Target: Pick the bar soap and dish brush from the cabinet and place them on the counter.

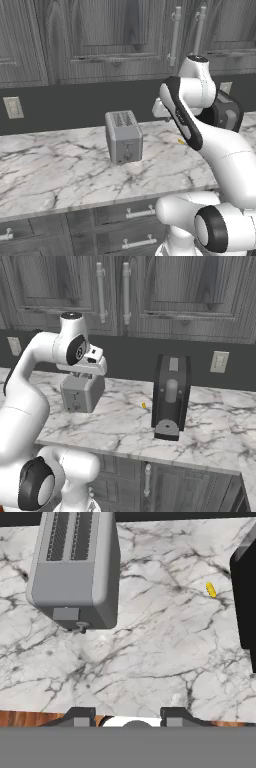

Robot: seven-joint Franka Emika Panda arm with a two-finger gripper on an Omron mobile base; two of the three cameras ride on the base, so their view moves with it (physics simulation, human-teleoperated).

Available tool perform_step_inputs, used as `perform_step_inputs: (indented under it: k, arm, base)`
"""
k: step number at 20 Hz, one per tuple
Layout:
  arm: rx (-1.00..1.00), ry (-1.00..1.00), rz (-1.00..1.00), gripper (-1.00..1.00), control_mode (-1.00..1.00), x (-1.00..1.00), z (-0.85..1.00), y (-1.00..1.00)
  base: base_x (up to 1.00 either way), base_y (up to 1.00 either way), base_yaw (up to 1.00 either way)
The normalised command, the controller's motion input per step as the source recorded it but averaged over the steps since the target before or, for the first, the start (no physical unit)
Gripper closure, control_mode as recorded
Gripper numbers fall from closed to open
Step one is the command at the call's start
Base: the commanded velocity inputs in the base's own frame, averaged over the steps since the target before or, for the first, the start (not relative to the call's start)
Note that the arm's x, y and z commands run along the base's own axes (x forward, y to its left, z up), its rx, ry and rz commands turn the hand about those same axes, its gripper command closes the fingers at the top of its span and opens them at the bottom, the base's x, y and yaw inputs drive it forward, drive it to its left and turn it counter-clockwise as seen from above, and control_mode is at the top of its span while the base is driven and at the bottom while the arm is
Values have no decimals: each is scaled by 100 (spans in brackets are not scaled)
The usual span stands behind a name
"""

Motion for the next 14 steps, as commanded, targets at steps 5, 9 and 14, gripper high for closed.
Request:
perform_step_inputs:
  k: [5,9,14]
  arm:
    - [0,-7,0,-100,-100,-5,9,0]
    - [0,-17,0,-100,-100,-12,27,0]
    - [0,-19,0,-100,-100,-17,32,-5]
  base:
    - [0,0,0]
    - [0,0,0]
    - [0,0,0]
